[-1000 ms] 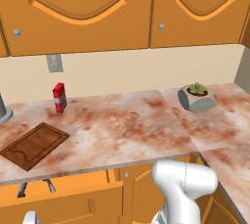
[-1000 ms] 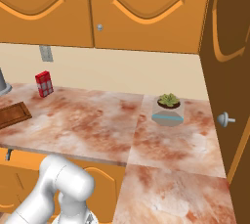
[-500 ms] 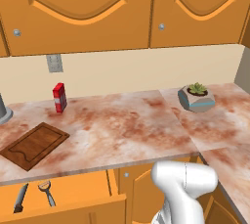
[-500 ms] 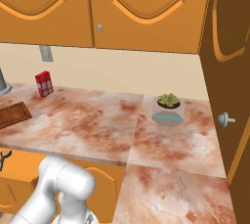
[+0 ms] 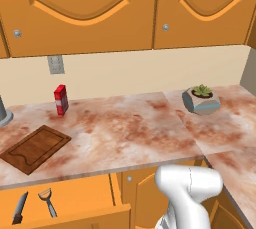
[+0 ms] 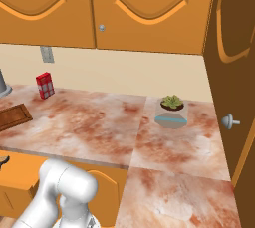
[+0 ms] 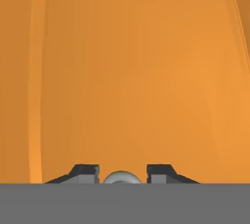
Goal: Open the drawer on the left and place the cutting tools on the cutting board.
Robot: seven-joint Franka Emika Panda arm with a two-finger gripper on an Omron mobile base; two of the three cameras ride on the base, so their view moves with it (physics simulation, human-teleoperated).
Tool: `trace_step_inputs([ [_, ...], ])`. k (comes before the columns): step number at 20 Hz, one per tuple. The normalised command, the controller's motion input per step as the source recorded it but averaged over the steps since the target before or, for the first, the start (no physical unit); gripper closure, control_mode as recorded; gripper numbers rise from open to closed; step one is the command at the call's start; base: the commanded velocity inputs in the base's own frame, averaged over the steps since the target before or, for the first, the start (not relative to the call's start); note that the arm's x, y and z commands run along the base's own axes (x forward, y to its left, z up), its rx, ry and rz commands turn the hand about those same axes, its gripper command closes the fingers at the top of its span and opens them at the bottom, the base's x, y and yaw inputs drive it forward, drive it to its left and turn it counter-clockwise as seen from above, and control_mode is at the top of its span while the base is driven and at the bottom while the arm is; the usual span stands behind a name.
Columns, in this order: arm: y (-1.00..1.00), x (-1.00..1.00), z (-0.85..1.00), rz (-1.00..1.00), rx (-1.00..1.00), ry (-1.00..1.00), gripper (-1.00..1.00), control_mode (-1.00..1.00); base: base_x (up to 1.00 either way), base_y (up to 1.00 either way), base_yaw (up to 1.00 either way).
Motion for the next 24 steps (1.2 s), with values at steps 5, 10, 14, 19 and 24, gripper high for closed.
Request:
trace_step_inputs([
  [5, 0.0, -0.01, 0.0, 0.0, 0.0, 0.0, -1.0, -1.0, 0.0, 0.0, 0.0],
  [10, 0.0, -0.3, 0.0, 0.0, 0.0, -0.01, -1.0, -1.0, 0.0, 0.0, 0.0],
  [14, -0.18, -0.37, 0.12, 0.0, 0.02, -0.01, -1.0, -1.0, 0.0, 0.0, 0.0],
  [19, -0.09, -0.22, 0.53, 0.0, 0.03, 0.0, -1.0, -1.0, 0.0, 0.0, 0.0],
  [24, -0.03, -0.11, 0.77, 0.01, 0.05, 0.0, -1.0, -1.0, 0.0, 0.0, 0.0],
])
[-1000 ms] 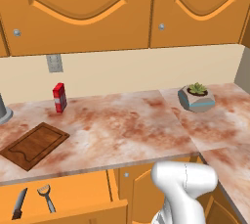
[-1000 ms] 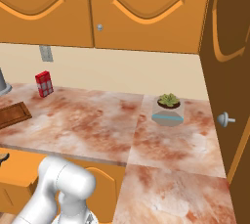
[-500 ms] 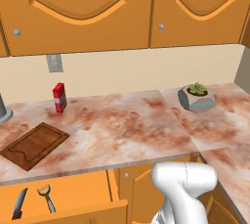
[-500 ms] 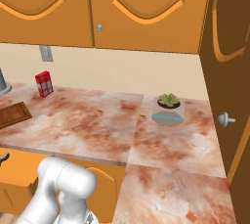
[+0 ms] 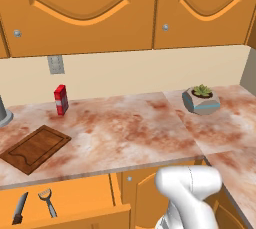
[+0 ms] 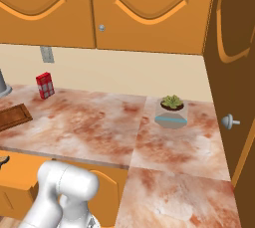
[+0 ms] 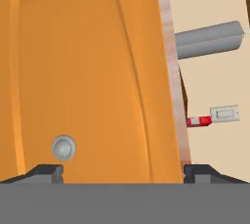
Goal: Open the drawer on the left and place the cutting tools on the cutting board.
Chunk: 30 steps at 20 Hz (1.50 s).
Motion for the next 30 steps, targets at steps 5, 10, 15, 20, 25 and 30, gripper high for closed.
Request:
trace_step_inputs([
  [5, -0.17, -0.09, 0.78, 0.01, 0.08, 0.0, -1.0, -1.0, 0.0, 0.0, 0.0],
  [10, -0.15, -0.02, 0.75, 0.0, 0.09, 0.0, -1.0, -1.0, 0.0, 0.0, 0.0],
  [15, -0.26, 0.07, 0.71, 0.0, 0.1, 0.0, -1.0, -1.0, 0.0, 0.0, 0.0],
  [20, -0.47, 0.37, 0.57, 0.0, 0.16, 0.0, -1.0, -1.0, 0.0, 0.0, 0.0],
  [25, -0.49, 0.43, 0.64, 0.0, 0.19, 0.11, -1.0, -1.0, 0.0, 0.0, 0.0],
  [30, -0.44, 0.53, 0.39, 0.0, 0.23, 0.17, -1.0, -1.0, 0.0, 0.0, 0.0],
])
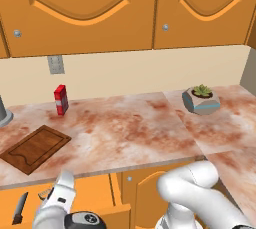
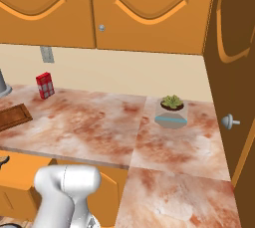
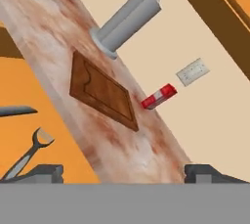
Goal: Open the drawer on the left and place the cutting tools on the cutting board.
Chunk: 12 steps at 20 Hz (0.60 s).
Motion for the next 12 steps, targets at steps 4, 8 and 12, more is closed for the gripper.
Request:
trace_step_inputs([
  [4, -0.13, 0.43, 0.01, 0.0, 0.32, 0.15, -1.0, -1.0, 0.0, 0.0, 0.0],
  [8, -0.26, 0.42, 0.07, 0.0, 0.34, 0.29, -1.0, -1.0, 0.0, 0.0, 0.0],
  [12, -0.24, 0.34, 0.32, 0.0, 0.24, 0.49, -1.0, -1.0, 0.0, 0.0, 0.0],
])
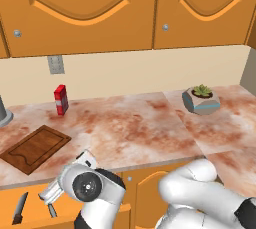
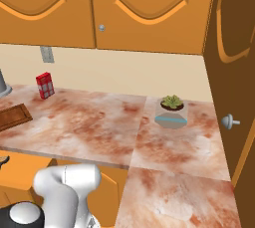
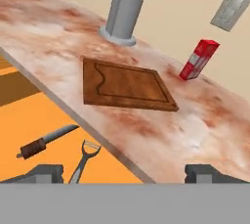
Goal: Open the drawer on the left and place the cutting tools on the cutting board.
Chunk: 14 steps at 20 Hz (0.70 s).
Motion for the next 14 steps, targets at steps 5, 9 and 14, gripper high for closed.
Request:
trace_step_inputs([
  [5, -0.07, 0.25, 0.21, 0.0, 0.09, 0.66, -1.0, -1.0, 0.0, 0.0, 0.0],
  [9, 0.0, 0.24, 0.02, 0.0, 0.02, 0.6, -1.0, -1.0, 0.0, 0.0, 0.0],
  [14, 0.0, 0.09, -0.01, 0.0, 0.0, 0.19, -1.0, -1.0, 0.0, 0.0, 0.0],
])
